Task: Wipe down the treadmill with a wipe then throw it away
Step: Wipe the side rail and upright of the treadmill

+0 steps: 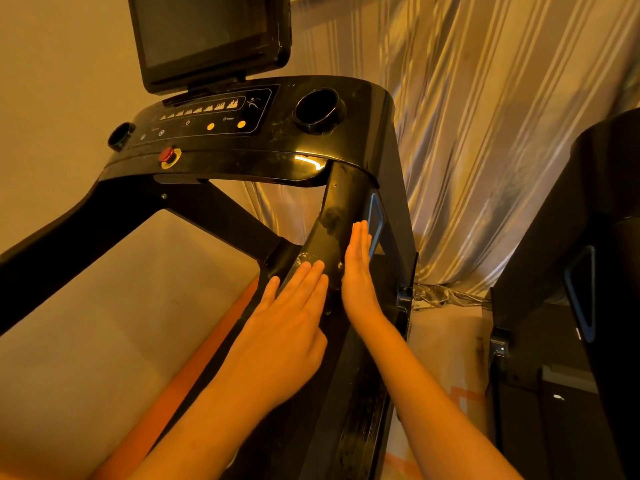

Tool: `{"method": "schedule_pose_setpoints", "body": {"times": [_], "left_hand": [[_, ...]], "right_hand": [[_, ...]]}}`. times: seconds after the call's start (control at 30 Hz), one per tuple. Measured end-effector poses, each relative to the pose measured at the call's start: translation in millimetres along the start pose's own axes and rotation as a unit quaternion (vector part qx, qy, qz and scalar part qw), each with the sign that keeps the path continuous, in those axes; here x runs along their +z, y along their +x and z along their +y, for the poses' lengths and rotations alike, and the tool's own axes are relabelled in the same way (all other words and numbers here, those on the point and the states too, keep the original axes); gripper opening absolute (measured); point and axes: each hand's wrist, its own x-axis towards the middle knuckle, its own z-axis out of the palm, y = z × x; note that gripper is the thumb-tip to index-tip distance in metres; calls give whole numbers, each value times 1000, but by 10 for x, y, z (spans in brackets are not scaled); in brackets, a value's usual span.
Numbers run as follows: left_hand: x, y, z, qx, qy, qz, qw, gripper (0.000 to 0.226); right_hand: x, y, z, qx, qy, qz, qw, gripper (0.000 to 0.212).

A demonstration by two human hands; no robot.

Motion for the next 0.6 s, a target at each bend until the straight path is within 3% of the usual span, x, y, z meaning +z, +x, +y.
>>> {"method": "schedule_pose_setpoints", "body": {"times": [0.6], "left_hand": [[44,-12,-23,11,-12,18,1000,71]], "right_hand": [[36,1,115,-6,-21,18,1000,67]]}}
